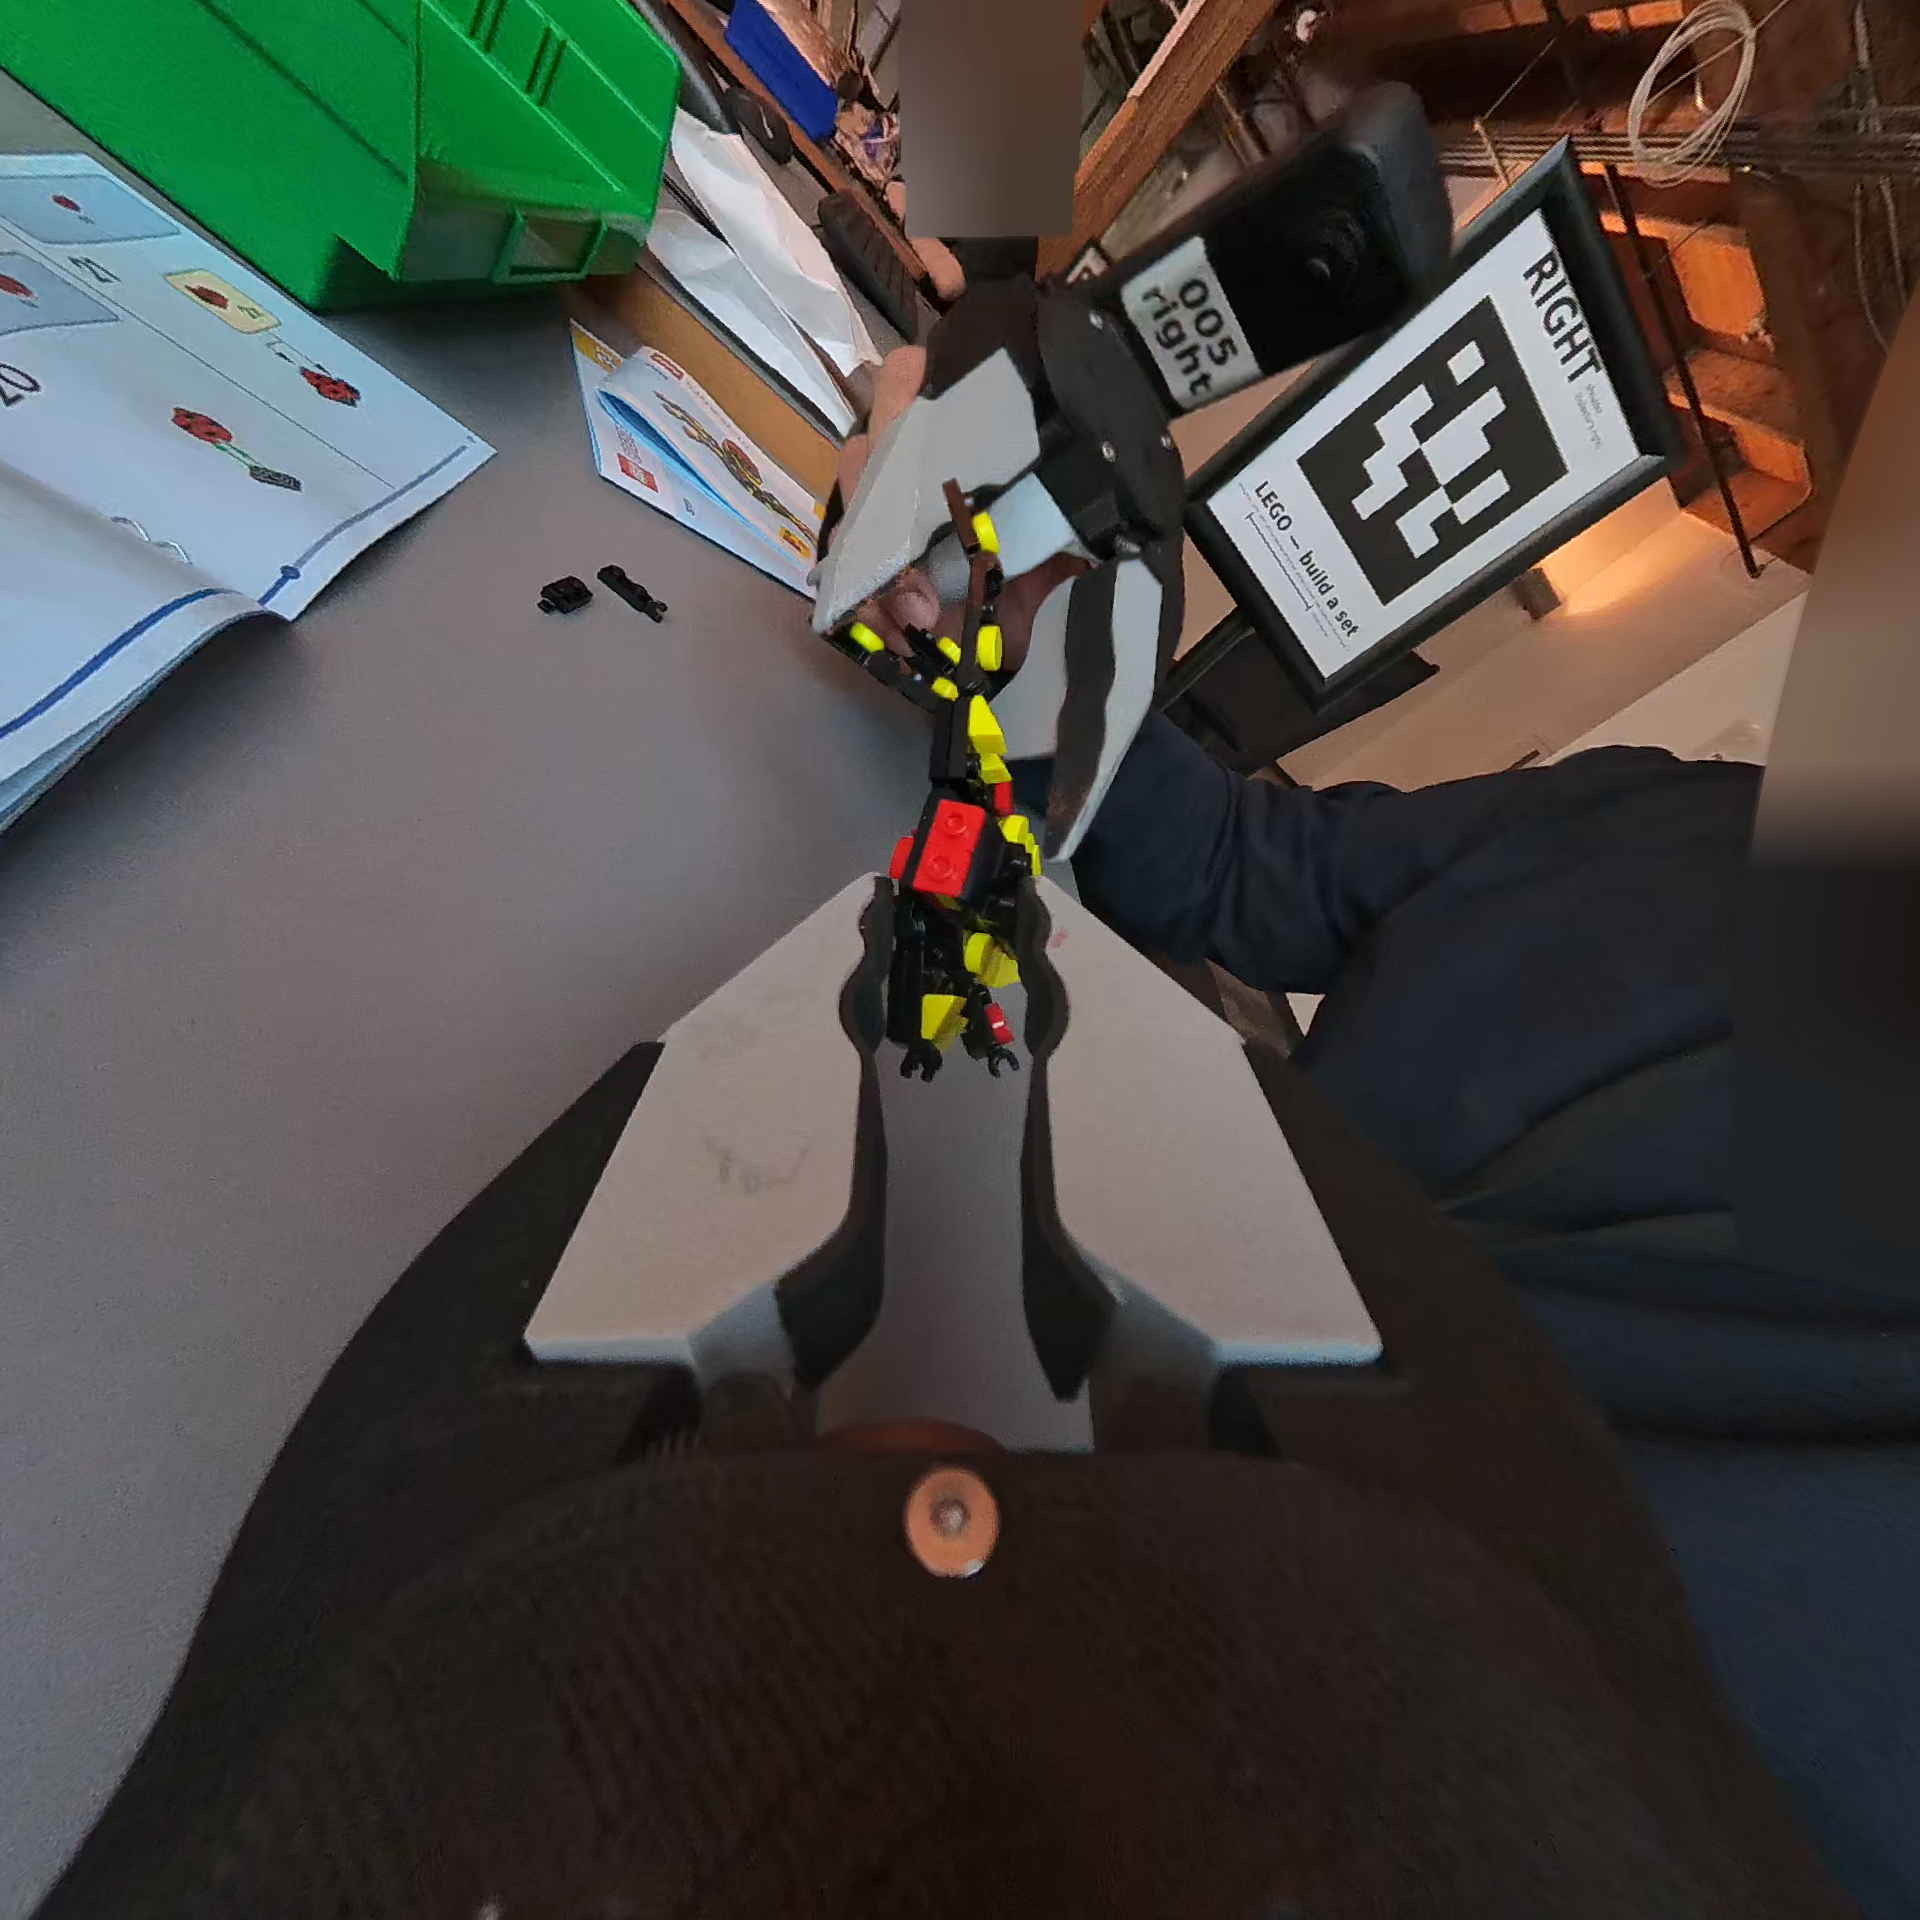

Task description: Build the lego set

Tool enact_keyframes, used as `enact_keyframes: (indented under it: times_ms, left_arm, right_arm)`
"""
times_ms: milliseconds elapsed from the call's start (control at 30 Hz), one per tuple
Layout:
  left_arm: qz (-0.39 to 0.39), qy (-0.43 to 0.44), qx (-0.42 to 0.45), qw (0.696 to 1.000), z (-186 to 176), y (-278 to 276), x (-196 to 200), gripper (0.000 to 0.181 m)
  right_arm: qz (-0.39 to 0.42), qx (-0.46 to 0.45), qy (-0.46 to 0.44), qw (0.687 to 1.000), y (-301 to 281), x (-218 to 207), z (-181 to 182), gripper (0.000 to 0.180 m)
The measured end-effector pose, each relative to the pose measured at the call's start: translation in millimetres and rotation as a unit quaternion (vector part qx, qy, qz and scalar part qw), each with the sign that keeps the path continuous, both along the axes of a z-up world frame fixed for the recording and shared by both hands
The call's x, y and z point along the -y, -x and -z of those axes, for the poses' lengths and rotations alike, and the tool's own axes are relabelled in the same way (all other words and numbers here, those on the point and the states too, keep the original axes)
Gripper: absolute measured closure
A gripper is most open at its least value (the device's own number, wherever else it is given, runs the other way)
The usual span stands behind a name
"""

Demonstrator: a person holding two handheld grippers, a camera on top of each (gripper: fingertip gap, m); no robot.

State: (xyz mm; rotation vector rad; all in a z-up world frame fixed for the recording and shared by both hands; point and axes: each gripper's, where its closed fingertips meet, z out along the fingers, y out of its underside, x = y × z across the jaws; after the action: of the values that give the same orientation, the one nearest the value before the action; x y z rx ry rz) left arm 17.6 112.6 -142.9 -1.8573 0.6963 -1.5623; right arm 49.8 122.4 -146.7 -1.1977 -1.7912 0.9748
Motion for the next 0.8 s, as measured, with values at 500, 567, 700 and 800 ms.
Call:
enact_keyframes:
  times_ms: [500, 567, 700, 800]
  left_arm:
    - [0.018, 0.000, -0.004, 1.000, 1.2, -4.6, 5.5, 0.160]
    - [0.014, 0.000, -0.004, 1.000, 1.3, -4.1, 4.5, 0.160]
    - [0.013, -0.001, -0.006, 1.000, 1.7, -4.2, 4.6, 0.160]
    - [0.021, -0.001, -0.006, 1.000, 1.8, -5.3, 7.2, 0.160]
  right_arm:
    - [-0.005, -0.022, -0.084, 0.996, -0.1, 5.6, -6.1, 0.137]
    - [-0.003, -0.033, -0.092, 0.995, -1.1, 5.2, -9.6, 0.151]
    - [0.000, -0.038, -0.093, 0.995, -1.8, 4.2, -10.0, 0.156]
    - [-0.003, -0.038, -0.088, 0.995, -1.3, 5.8, -11.3, 0.146]
